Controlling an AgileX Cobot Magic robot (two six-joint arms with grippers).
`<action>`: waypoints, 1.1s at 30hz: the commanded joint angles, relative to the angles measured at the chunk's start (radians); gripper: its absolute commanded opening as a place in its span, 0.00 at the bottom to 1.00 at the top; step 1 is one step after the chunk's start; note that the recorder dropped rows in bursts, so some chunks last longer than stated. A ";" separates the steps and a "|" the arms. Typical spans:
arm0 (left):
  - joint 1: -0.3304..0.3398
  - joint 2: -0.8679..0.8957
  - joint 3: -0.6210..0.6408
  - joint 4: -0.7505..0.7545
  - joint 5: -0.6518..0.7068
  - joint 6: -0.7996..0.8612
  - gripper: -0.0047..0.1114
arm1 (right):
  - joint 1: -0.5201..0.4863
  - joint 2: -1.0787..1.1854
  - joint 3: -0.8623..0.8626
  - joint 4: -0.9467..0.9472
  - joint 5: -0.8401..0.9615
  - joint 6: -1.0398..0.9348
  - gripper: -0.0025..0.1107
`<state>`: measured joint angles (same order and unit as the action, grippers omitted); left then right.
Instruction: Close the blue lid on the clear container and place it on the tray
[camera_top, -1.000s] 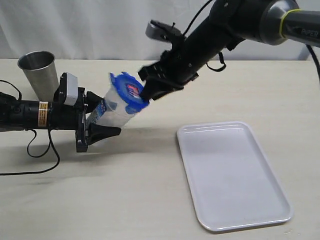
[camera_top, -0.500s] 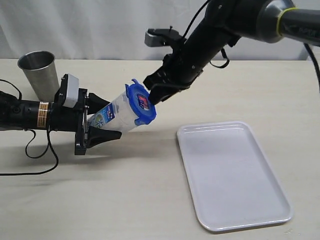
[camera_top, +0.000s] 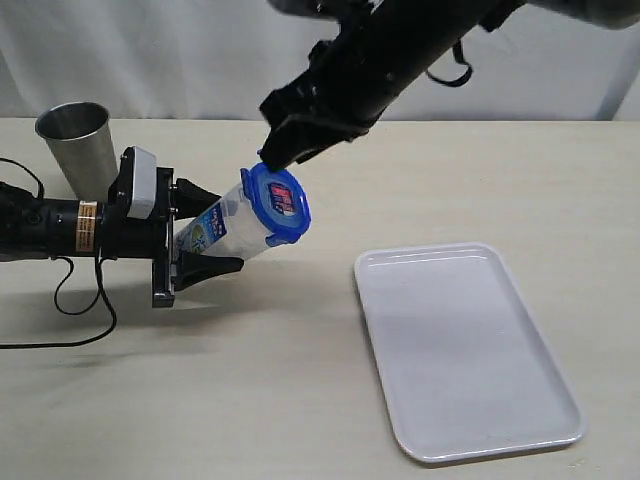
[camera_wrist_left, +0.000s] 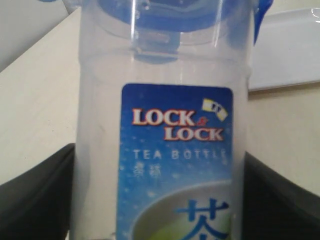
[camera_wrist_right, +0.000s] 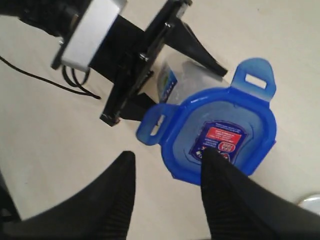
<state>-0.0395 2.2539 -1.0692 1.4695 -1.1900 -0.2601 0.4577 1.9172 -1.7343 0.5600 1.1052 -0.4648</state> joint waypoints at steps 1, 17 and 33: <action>-0.007 0.000 -0.004 -0.024 -0.031 0.002 0.04 | 0.103 0.002 0.061 -0.153 -0.188 0.088 0.39; -0.007 0.000 -0.004 -0.021 -0.031 -0.005 0.04 | 0.173 0.070 0.063 -0.269 -0.258 0.242 0.38; -0.007 0.000 -0.004 -0.023 -0.031 -0.008 0.04 | 0.182 -0.005 0.037 -0.186 -0.245 0.112 0.38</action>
<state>-0.0396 2.2539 -1.0692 1.4574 -1.2051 -0.2619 0.6376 1.9325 -1.6894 0.3711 0.8446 -0.3383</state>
